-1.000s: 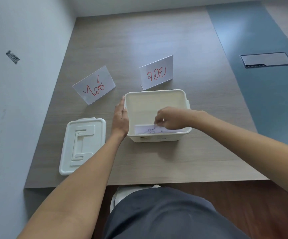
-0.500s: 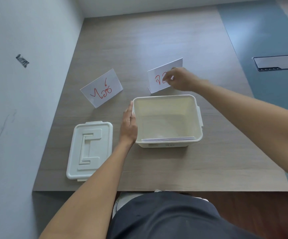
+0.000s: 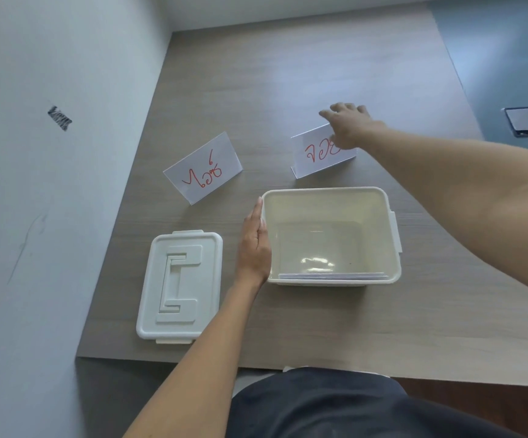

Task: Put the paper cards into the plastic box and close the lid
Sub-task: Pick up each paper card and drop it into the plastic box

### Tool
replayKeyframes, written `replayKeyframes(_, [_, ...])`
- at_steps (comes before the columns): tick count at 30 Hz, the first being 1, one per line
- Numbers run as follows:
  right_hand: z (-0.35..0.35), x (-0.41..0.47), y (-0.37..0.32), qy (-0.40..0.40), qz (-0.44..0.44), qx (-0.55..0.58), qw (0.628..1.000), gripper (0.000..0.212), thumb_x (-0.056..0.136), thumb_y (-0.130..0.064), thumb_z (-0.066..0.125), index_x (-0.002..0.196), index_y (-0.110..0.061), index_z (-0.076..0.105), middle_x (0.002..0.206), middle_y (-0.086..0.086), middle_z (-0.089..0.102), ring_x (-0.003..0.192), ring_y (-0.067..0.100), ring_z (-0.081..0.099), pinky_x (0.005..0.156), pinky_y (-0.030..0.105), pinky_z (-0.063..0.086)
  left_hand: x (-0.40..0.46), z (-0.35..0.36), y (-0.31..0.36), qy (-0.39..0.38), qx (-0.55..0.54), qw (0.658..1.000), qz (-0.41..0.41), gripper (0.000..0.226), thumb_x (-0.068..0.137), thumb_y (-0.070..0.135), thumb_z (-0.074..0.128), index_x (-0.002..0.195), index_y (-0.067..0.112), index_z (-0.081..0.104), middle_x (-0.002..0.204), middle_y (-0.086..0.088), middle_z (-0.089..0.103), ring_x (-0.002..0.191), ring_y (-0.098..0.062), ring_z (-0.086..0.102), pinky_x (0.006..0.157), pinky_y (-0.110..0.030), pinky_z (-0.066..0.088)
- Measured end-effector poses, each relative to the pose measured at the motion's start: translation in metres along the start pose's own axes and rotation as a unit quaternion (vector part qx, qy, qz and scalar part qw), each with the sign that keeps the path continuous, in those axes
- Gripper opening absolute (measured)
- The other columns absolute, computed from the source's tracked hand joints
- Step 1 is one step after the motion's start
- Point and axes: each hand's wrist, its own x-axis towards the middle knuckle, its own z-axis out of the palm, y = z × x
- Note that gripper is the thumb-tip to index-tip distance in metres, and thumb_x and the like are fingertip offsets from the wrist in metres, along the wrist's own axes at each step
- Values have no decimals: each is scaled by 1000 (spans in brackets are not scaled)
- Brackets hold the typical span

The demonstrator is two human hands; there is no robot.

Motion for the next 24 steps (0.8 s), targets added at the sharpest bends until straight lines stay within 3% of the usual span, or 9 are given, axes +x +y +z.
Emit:
replayKeyframes(4, [18,-4,-8,14,-16,-54,998,53,88,-11,59,139,-20,46,131,18,47,125,37,41,108,46,25,1,1,-2,-3,-7,1000,6,48,106,20,25,153,30,30,147,27,31,131,26,21,103,3,16])
replayKeyframes(8, [25,-14,-13,17,-53,-90,994,32,86,-2,57,115,-14,64,114,13,60,104,32,61,91,37,34,1,1,-3,-3,-7,1000,9,48,106,18,25,153,27,31,148,25,31,133,24,21,106,1,16])
replayKeyframes(11, [25,-22,-8,18,-78,-82,993,31,86,2,53,112,-11,63,113,12,61,100,31,65,83,34,38,1,1,-4,-4,-4,1000,10,48,106,18,25,153,27,31,145,28,32,128,29,22,103,3,17])
replayKeyframes(15, [14,-38,-8,82,-109,-47,989,33,87,3,53,117,-11,56,105,12,65,91,34,67,69,32,33,1,0,-3,-7,-6,1000,10,48,106,18,26,153,27,31,140,33,31,123,33,23,99,6,17])
replayKeyframes(19, [-11,-58,-16,130,-134,11,982,41,84,6,51,123,-8,53,107,12,68,91,37,67,65,32,34,0,-1,-2,-8,-7,1000,12,48,106,23,26,152,32,30,145,29,33,127,30,22,103,3,17])
replayKeyframes(21, [-26,-69,-22,172,-154,28,973,43,85,6,51,125,-8,53,110,11,69,93,37,67,67,34,38,-1,-1,0,-10,-10,1000,11,48,106,22,26,152,32,31,135,37,35,121,32,27,100,4,19])
replayKeyframes(24, [-44,-88,-31,242,-200,27,949,34,95,-9,49,128,-12,54,115,13,65,98,36,63,81,40,43,-3,-1,4,-8,-6,1000,0,49,105,18,27,152,29,32,112,38,39,103,35,35,87,9,22])
